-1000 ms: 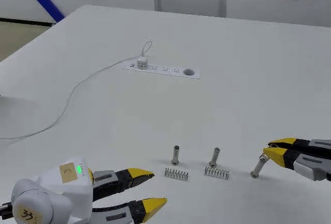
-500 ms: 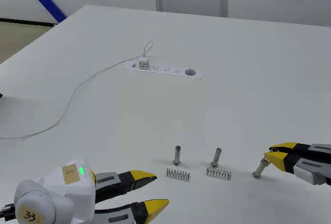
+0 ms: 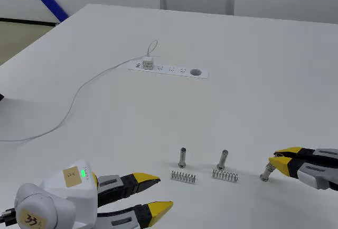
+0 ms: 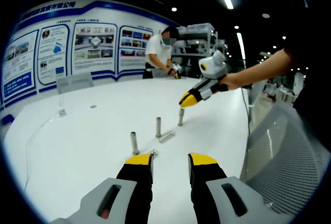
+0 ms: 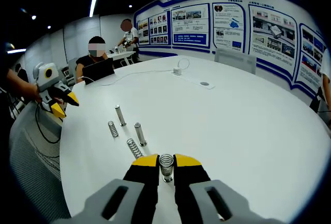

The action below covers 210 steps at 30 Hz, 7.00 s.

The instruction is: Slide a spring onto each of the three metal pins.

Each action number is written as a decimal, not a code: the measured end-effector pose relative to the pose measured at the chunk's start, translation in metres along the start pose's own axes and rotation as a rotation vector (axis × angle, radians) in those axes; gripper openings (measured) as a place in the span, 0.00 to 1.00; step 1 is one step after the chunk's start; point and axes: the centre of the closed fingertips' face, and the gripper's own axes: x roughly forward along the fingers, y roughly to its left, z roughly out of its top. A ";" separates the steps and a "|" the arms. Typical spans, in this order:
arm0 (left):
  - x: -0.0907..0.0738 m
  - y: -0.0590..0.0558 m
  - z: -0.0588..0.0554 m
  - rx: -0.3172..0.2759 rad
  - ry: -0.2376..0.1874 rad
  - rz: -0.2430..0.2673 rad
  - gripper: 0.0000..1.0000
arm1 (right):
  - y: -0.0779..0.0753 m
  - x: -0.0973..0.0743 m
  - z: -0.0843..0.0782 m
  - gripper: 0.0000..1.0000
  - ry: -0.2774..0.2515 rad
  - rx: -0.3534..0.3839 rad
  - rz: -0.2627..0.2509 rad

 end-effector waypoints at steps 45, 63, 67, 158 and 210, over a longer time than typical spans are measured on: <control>-0.001 -0.001 -0.001 -0.028 -0.008 0.022 0.25 | -0.001 0.019 -0.028 0.11 0.087 0.012 -0.032; 0.003 -0.008 -0.012 -0.040 0.026 0.009 0.24 | -0.004 0.010 -0.022 0.16 0.079 -0.052 -0.047; 0.003 -0.007 -0.010 -0.061 0.011 0.007 0.25 | -0.003 0.005 -0.013 0.17 0.059 -0.063 -0.057; 0.029 -0.017 0.027 0.026 -0.031 -0.055 0.24 | 0.088 0.007 0.016 0.11 0.099 -0.307 0.159; 0.060 -0.061 0.046 0.332 0.045 -0.302 0.14 | 0.154 -0.018 0.033 0.11 0.091 -0.679 0.377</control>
